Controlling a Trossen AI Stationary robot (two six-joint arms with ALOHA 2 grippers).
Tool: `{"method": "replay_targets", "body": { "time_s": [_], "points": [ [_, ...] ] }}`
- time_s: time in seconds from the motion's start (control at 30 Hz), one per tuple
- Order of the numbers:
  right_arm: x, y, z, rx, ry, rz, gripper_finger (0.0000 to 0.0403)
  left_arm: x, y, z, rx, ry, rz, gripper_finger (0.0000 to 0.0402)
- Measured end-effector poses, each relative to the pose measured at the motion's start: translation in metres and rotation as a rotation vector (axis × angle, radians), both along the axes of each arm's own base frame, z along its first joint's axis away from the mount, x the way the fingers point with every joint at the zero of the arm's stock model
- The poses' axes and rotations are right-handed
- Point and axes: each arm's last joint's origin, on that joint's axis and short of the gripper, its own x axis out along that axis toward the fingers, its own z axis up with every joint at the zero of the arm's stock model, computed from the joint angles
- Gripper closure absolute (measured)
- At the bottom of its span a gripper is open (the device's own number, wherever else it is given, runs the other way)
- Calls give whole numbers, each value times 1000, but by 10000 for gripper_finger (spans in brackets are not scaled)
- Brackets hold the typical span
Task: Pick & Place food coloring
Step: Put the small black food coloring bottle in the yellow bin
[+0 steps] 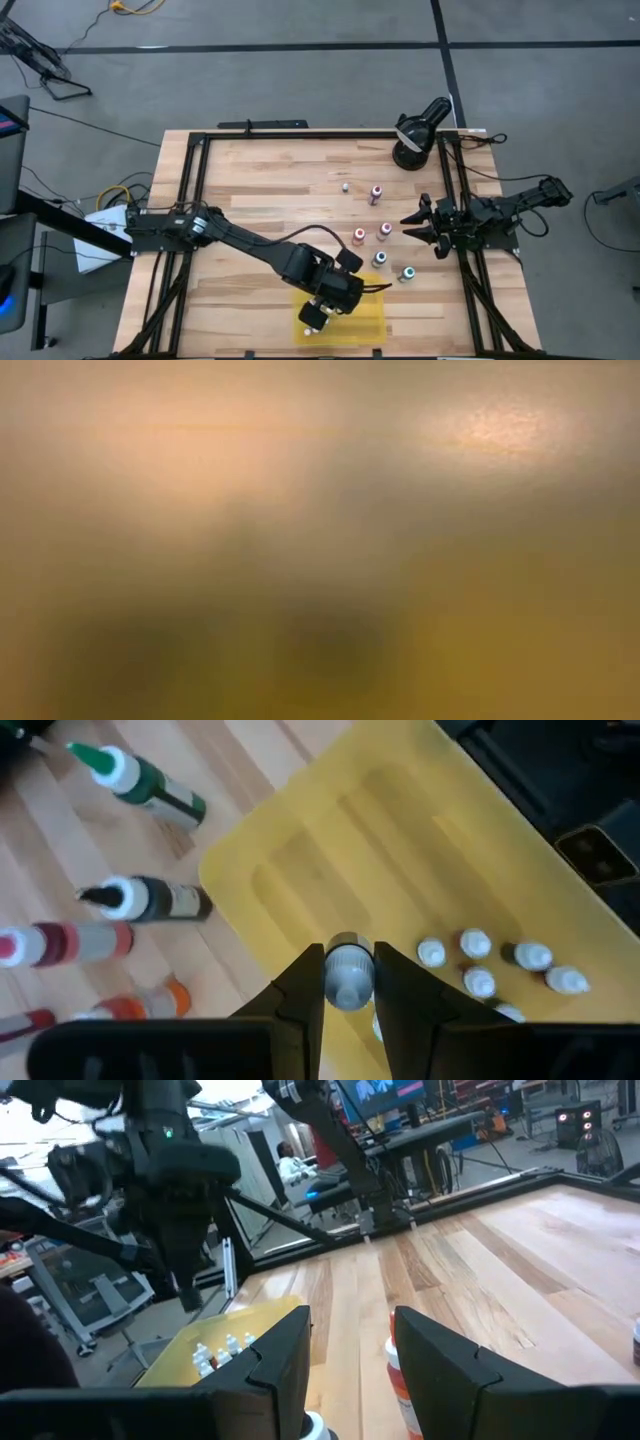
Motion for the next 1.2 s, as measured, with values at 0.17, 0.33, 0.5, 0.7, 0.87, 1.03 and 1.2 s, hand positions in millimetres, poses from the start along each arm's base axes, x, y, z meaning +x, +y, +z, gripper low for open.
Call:
{"method": "replay_targets", "body": {
  "time_s": [0.17, 0.33, 0.5, 0.7, 0.87, 1.03, 1.2],
  "points": [
    [0, 0, 0, 0, -1, 0, 266, 7, -2, -23, 24, 54, 3, 339],
    [0, 0, 0, 0, 0, -1, 264, 17, -5, -56, 50, 116, 12, 339],
    [0, 0, 0, -2, 5, 0, 266, 25, -9, -90, 101, 169, 17, 339],
    [0, 0, 0, -2, 5, 0, 264, 29, -12, -109, 134, 193, 26, 339],
    [0, 0, -1, -3, 7, 0, 266, 31, -14, -116, 132, 192, 23, 339],
    [0, 0, 0, -2, 7, 0, 265, 31, -15, -122, 151, 203, 24, 339],
    [0, 0, -1, -2, 6, 0, 265, 30, -16, -121, 152, 201, 24, 339]
  ]
}}
